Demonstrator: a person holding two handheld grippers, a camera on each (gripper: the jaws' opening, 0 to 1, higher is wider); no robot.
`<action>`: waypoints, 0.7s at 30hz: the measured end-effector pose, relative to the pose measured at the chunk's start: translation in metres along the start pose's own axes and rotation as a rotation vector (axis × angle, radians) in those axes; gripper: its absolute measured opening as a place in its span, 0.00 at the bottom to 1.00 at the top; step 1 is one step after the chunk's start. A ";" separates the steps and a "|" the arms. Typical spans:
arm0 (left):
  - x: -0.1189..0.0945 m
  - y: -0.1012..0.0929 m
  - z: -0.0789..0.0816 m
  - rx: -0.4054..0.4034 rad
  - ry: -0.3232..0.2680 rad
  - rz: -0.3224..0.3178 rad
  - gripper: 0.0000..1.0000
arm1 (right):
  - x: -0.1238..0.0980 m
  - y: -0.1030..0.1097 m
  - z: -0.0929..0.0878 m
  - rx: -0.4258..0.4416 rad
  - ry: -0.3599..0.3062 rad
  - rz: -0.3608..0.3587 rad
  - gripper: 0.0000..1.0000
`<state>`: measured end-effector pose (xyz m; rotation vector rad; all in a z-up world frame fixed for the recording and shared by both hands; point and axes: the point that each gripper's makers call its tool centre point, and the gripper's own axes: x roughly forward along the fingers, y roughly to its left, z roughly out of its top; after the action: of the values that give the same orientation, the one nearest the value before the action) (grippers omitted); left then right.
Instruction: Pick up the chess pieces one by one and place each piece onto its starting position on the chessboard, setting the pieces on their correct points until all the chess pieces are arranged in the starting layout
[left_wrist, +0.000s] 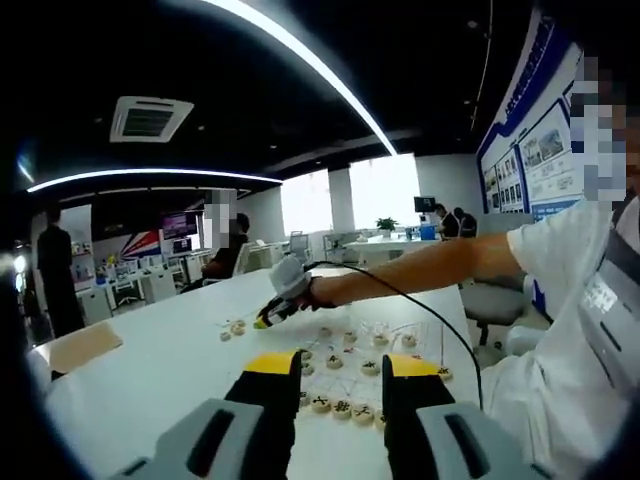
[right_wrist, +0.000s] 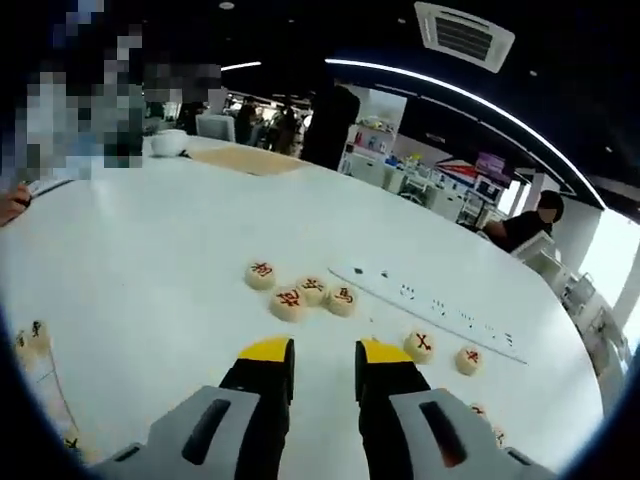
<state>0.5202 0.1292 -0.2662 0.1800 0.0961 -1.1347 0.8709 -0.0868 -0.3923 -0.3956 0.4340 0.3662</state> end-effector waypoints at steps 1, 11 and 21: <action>0.000 0.000 0.001 0.000 -0.003 0.000 0.34 | 0.004 0.001 0.002 -0.001 -0.001 -0.004 0.25; 0.002 0.005 -0.005 -0.004 0.019 0.016 0.34 | 0.027 0.003 0.008 0.023 -0.010 -0.040 0.24; 0.005 0.005 -0.006 0.001 0.018 0.010 0.34 | 0.039 0.005 0.017 0.195 -0.058 -0.014 0.32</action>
<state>0.5269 0.1281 -0.2722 0.1918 0.1105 -1.1235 0.9075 -0.0652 -0.3976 -0.1976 0.4066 0.3178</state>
